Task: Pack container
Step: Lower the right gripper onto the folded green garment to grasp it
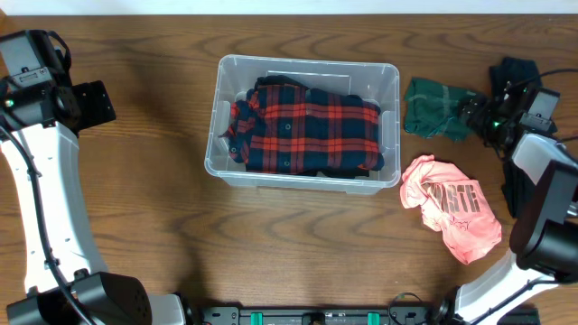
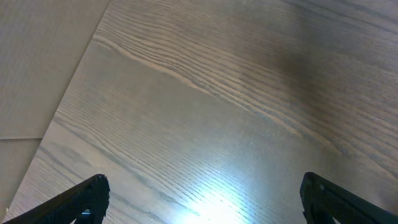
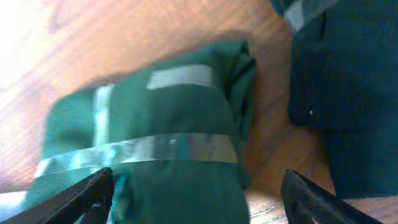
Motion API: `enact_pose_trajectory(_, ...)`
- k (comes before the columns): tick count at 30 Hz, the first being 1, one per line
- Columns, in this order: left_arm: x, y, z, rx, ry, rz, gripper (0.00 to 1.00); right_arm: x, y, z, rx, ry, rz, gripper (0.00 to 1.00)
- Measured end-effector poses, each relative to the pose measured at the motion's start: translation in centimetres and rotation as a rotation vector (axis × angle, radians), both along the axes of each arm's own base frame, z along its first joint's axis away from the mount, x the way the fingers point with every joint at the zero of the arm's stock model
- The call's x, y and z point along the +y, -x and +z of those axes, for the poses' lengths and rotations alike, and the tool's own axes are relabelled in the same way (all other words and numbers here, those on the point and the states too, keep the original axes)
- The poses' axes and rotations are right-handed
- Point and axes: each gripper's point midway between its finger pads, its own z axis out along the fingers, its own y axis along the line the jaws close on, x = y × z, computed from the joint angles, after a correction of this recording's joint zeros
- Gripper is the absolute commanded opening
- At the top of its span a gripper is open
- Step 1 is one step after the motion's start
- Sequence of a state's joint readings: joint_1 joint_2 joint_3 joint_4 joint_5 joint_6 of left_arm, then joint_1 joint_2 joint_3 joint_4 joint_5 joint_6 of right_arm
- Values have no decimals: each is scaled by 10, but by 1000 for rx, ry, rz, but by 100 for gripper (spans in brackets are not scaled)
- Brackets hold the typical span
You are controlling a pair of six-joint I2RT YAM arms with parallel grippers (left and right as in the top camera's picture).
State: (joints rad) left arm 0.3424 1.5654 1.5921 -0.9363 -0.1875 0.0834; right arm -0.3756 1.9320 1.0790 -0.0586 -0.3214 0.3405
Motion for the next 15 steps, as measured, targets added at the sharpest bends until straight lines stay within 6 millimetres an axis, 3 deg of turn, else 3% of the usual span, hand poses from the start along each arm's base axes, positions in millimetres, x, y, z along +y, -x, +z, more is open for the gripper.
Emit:
enact_pose_trajectory(3, 0, 0, 0, 0, 0, 0, 98, 0, -3, -13, 5, -8, 1, 80)
enact_pose_trajectory(6, 0, 0, 0, 0, 0, 0, 98, 1, -13, -12, -35, -7, 15, 76)
enact_pose_trajectory(8, 0, 0, 0, 0, 0, 0, 98, 3, -18, -12, -56, -11, 29, 57)
enact_pose_trajectory(12, 0, 0, 0, 0, 0, 0, 98, 11, -23, -18, -69, -40, 54, 6)
enact_pose_trajectory(13, 0, 0, 0, 0, 0, 0, 98, 12, -25, -16, -82, -41, 62, 1)
enact_pose_trajectory(15, 0, 0, 0, 0, 0, 0, 98, 15, -27, -13, -97, -52, 70, 1)
